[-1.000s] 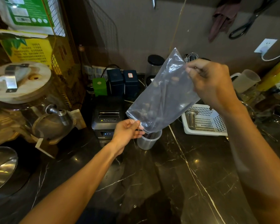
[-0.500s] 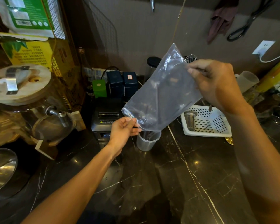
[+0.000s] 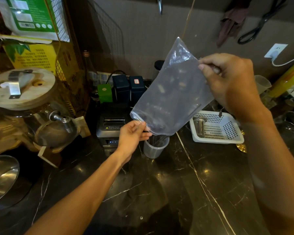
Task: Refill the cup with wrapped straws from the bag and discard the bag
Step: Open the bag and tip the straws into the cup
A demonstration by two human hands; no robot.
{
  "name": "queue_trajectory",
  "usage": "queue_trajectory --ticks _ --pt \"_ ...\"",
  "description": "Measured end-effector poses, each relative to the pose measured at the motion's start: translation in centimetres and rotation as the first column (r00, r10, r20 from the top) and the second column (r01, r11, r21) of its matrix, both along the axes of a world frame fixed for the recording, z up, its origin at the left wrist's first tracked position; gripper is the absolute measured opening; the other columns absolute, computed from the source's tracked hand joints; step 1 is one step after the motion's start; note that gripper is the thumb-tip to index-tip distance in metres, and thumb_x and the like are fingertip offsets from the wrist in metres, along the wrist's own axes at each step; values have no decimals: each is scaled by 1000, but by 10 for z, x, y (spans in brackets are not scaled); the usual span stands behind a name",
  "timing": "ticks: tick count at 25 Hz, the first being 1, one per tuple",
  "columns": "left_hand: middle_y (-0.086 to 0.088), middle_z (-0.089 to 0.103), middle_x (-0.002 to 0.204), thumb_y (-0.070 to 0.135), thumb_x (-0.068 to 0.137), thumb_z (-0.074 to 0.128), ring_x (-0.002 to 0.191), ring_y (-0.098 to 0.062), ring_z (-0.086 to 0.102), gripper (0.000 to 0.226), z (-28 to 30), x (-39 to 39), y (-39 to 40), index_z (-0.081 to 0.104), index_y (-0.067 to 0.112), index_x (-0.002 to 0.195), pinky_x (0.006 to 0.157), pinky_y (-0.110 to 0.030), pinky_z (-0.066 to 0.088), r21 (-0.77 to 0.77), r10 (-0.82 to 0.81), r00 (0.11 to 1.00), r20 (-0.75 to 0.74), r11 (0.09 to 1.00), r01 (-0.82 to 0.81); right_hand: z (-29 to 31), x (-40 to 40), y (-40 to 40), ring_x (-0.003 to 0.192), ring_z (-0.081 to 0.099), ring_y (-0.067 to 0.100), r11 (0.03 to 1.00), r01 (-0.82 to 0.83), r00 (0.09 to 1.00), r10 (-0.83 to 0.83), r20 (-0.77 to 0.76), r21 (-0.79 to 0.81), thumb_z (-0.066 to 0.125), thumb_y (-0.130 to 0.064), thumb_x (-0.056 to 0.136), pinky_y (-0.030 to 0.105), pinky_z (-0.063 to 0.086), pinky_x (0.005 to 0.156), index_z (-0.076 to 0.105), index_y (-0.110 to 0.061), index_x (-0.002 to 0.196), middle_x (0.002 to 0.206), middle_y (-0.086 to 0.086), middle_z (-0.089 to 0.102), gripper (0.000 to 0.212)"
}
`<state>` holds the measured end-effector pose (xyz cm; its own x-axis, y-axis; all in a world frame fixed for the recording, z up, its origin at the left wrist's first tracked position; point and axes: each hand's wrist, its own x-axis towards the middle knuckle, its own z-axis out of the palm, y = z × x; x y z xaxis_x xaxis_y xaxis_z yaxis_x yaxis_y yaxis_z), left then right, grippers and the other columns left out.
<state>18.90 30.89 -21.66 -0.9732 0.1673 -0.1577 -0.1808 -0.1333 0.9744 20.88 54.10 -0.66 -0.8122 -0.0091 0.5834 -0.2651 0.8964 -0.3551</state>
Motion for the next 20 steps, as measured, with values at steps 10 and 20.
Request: queue_trajectory --ticks 10,20 --pt "-16 79 101 20 103 59 89 -25 78 24 11 -7 -3 69 -1 105 88 -41 64 -3 0 1000 23 1000 0 3 -3 -2 93 67 21 999 25 1000 -24 17 -30 60 -23 102 46 57 85 79 -15 112 104 8 75 23" --pt "-8 78 89 16 103 58 78 -17 77 16 29 -7 -4 69 4 99 78 -30 64 50 43 998 -48 998 -40 11 4 5 84 66 17 995 22 997 -28 -68 -99 60 -25 103 44 59 79 77 -16 117 96 -2 68 24"
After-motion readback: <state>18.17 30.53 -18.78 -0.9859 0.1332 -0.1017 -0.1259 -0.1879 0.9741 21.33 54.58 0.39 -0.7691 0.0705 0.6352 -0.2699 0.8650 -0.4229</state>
